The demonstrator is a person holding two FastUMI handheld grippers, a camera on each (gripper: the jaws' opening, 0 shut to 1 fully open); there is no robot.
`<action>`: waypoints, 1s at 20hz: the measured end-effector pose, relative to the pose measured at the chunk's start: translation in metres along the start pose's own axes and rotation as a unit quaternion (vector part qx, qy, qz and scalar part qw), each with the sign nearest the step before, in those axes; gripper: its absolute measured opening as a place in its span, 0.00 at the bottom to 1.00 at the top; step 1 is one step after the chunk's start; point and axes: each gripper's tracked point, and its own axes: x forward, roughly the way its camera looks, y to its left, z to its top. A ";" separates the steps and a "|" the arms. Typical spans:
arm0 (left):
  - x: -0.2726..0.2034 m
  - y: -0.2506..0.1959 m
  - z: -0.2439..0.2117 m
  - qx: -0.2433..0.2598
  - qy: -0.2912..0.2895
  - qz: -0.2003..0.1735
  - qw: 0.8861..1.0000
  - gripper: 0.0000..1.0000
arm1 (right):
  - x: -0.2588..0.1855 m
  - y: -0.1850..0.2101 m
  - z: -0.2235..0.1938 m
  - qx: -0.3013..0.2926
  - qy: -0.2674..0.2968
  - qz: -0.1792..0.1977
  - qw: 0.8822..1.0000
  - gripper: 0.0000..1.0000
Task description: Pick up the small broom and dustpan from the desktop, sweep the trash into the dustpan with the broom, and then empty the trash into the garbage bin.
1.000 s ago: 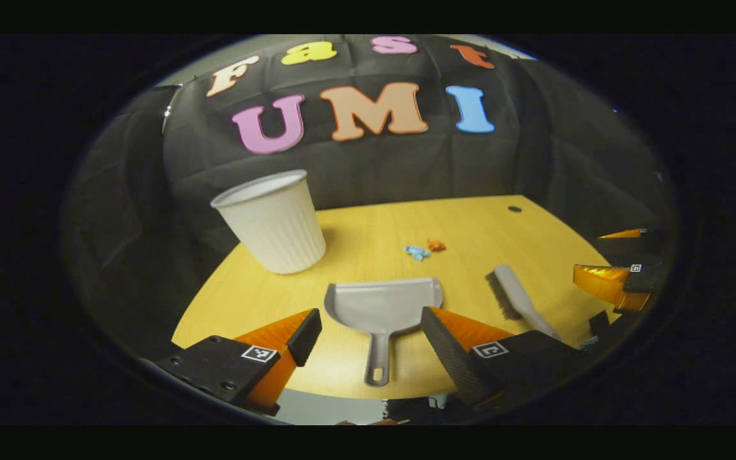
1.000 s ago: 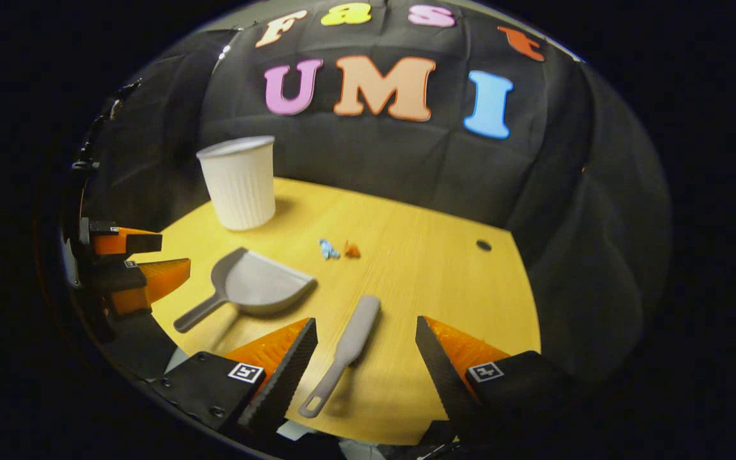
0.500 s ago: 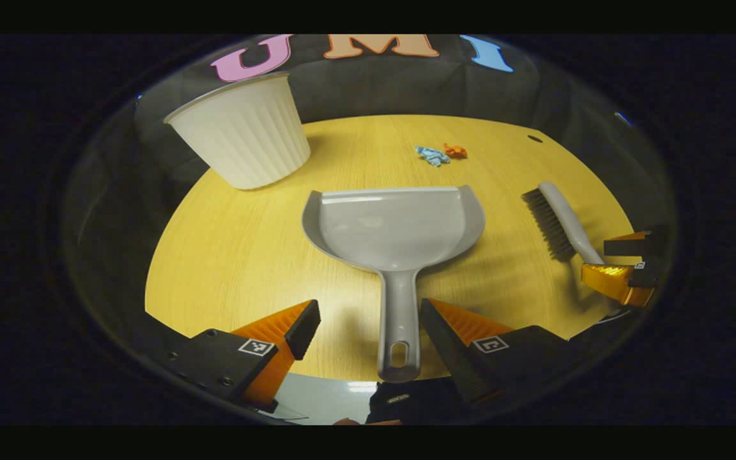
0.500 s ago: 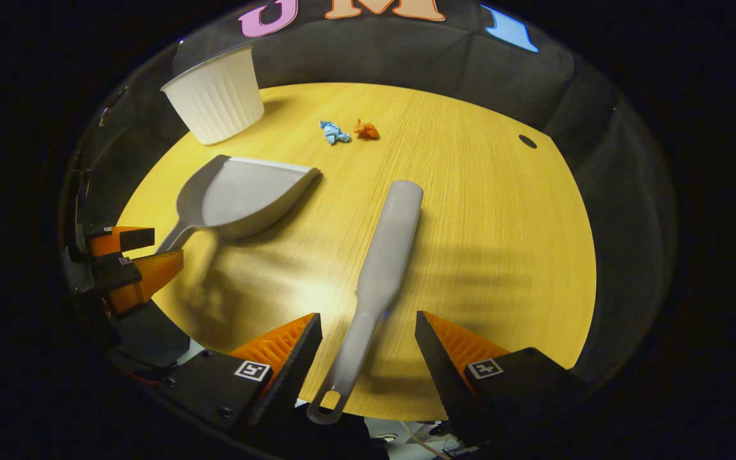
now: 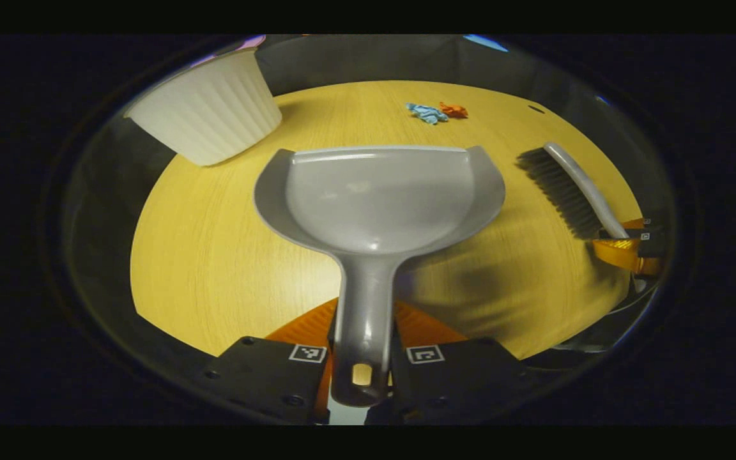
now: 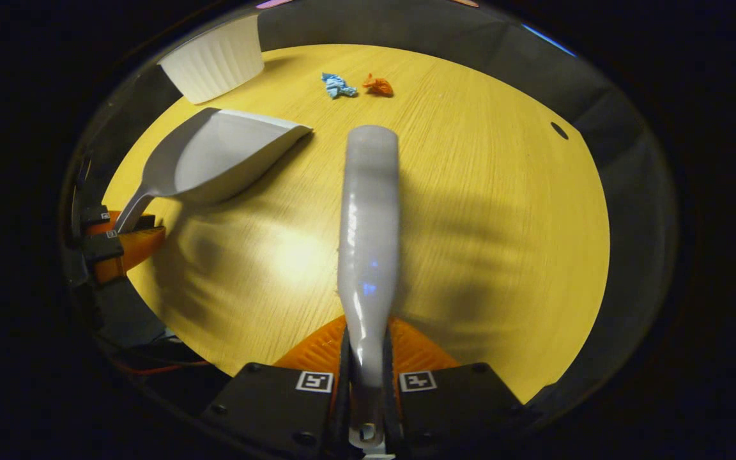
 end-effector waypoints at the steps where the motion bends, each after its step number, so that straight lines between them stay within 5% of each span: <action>1: -0.001 0.001 0.005 0.003 -0.010 -0.006 1.000 0.29 | -0.002 -0.004 0.003 0.000 -0.012 0.000 1.000 0.19; 4: 0.005 0.005 0.026 0.033 -0.036 -0.012 0.999 0.27 | -0.006 -0.007 0.029 0.031 -0.052 0.026 0.998 0.14; 8: 0.009 0.012 0.059 0.084 -0.066 -0.014 0.994 0.24 | -0.011 -0.058 0.084 0.033 -0.079 -0.009 0.996 0.14; 12: 0.021 0.016 0.067 0.117 -0.049 -0.023 0.992 0.26 | 0.000 -0.099 0.157 -0.010 -0.082 -0.061 0.995 0.14; 20: 0.021 0.020 0.067 0.145 -0.036 -0.039 0.988 0.24 | 0.025 -0.085 0.231 -0.166 -0.027 -0.087 0.982 0.14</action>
